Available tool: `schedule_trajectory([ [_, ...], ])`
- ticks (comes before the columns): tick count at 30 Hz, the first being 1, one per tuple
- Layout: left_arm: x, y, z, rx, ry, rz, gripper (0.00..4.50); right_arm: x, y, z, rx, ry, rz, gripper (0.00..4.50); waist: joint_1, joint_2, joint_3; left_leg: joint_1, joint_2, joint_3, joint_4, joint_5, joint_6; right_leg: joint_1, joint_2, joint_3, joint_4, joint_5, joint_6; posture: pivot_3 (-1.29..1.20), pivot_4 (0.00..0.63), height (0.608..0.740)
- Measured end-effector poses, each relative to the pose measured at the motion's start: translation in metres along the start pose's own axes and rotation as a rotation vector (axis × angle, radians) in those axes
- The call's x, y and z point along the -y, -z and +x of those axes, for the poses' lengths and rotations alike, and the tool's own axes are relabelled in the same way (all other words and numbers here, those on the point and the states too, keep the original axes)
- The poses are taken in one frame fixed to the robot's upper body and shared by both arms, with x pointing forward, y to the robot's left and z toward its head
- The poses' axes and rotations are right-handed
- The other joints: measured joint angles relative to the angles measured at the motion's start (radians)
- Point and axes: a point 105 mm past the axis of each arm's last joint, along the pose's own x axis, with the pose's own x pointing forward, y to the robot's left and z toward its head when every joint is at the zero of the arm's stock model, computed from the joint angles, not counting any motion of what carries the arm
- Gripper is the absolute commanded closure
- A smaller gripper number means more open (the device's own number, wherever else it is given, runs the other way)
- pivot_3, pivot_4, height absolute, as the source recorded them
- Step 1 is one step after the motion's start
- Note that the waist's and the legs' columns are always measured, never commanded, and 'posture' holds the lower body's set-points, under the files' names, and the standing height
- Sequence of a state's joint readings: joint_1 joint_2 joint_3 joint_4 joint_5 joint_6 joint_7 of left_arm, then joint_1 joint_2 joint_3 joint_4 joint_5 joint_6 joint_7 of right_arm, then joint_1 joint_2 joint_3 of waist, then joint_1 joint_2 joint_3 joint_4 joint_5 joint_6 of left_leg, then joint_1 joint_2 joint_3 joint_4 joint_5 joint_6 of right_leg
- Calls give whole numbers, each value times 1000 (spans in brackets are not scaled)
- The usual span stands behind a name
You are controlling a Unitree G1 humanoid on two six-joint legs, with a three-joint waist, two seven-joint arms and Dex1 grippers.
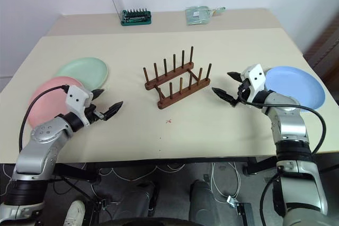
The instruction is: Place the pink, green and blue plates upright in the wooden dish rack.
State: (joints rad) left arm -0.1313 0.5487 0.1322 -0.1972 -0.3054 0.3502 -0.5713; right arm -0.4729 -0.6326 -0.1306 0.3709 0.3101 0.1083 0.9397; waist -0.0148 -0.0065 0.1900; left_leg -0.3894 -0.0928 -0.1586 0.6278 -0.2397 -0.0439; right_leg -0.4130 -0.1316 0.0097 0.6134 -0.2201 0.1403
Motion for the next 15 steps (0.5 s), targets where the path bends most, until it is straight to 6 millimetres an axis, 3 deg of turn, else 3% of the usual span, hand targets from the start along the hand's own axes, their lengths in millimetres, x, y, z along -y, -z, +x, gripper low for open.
schedule_trajectory([
  [11,1,4,0,-18,16,-13,58,-2,-5,4,4,-3,12,0,1,0,0,0,0,1,0,0,0,0,0,1,0,0,0,0,150,740],
  [15,9,5,2,-22,62,-22,58,-11,-17,7,28,-31,-8,0,1,0,0,0,1,1,0,0,0,0,0,1,0,0,0,0,150,740],
])
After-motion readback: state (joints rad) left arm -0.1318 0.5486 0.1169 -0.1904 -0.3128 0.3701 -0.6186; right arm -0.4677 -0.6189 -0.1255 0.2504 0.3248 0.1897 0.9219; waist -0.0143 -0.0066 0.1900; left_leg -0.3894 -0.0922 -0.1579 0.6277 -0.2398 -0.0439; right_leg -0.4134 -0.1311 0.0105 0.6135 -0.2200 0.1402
